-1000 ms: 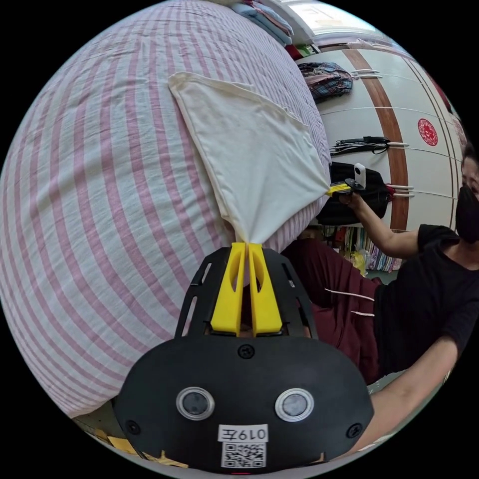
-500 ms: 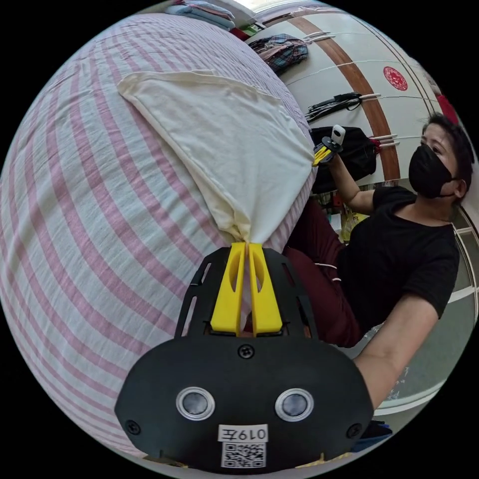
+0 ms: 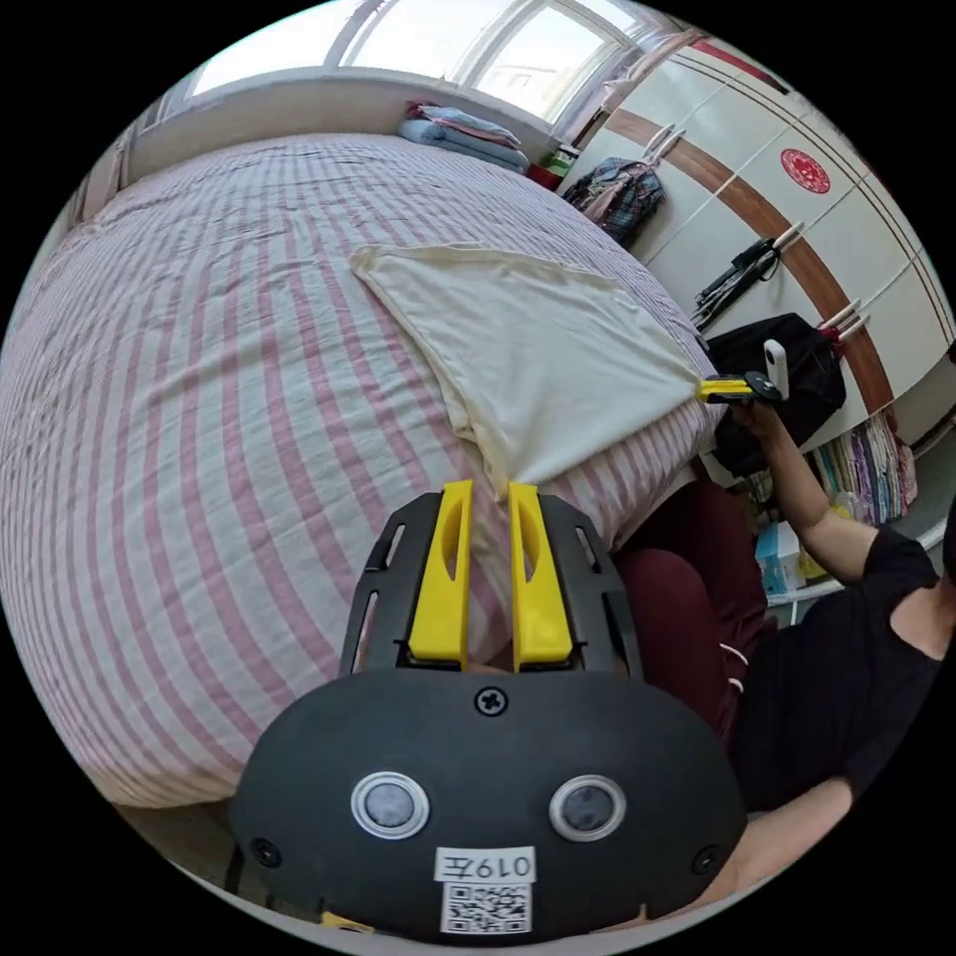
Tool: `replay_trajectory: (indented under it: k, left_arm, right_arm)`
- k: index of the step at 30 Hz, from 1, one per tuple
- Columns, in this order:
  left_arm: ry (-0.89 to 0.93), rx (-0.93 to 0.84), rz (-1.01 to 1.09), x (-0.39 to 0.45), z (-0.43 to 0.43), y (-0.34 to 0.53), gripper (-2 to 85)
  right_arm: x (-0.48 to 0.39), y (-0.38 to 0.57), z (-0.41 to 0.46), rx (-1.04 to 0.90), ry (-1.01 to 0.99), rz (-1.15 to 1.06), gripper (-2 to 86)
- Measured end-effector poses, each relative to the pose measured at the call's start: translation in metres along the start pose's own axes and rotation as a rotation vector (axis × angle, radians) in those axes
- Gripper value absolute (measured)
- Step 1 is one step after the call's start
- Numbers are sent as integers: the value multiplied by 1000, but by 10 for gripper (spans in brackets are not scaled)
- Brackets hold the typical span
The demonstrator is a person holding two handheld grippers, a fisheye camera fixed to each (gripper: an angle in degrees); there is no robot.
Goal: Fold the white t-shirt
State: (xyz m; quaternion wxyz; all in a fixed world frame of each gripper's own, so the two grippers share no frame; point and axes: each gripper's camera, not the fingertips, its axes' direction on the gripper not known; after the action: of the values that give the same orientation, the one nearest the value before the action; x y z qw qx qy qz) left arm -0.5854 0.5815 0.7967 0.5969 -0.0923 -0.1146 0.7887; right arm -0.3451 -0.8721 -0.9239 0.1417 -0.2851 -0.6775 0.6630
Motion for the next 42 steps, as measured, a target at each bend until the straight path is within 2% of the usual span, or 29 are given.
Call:
replay_trajectory:
  k: [3, 4, 5, 8, 10, 13, 18, 19, 21, 23, 25, 31, 37, 41, 42]
  left_arm:
    - [-140, 85, -149, 17, -16, 30, 13]
    - [-199, 170, -178, 33, -27, 40, 13]
    - [-224, 284, -142, 56, -38, 46, 13]
    - [-292, 475, -5, 125, -45, 32, 13]
    - [-353, 501, 50, 160, -35, 8, 12]
    - [-449, 511, 111, 199, -8, -37, 14]
    - [-675, 415, 68, 181, 20, -86, 33]
    - [-667, 403, 6, 156, 16, -90, 42]
    - [-525, 405, -131, 106, 4, -93, 63]
    - [-214, 450, -285, 35, -10, -90, 75]
    - [-120, 460, -353, -5, -14, -92, 81]
    - [-45, 417, -397, -65, 3, -126, 96]
    - [-110, 352, -416, -110, 13, -144, 116]
    - [186, 328, -474, -168, 41, -148, 125]
    - [215, 327, -486, -176, 46, -149, 125]
  right_arm:
    - [-15, 18, -9, 20, 51, 140, 7]
    - [-20, 26, -14, 37, 83, 198, 4]
    - [-24, 30, -18, 54, 98, 215, 4]
    - [-49, 44, -47, 247, 123, 227, 3]
    - [-67, 43, -70, 420, 127, 200, 11]
    - [-75, 15, -84, 568, 107, 98, 54]
    - [-62, -63, -70, 452, 334, 32, 47]
    - [-46, -73, -66, 464, 369, 82, 39]
    - [-13, -83, -57, 475, 339, 153, 42]
    - [24, -95, -39, 412, 261, 221, 78]
    - [68, -106, -13, 317, 157, 310, 107]
    - [117, -114, 22, 308, 42, 356, 100]
    - [151, -126, 49, 254, -71, 348, 107]
    - [171, -130, 59, 242, -123, 368, 103]
    - [179, -131, 60, 255, -151, 374, 101]
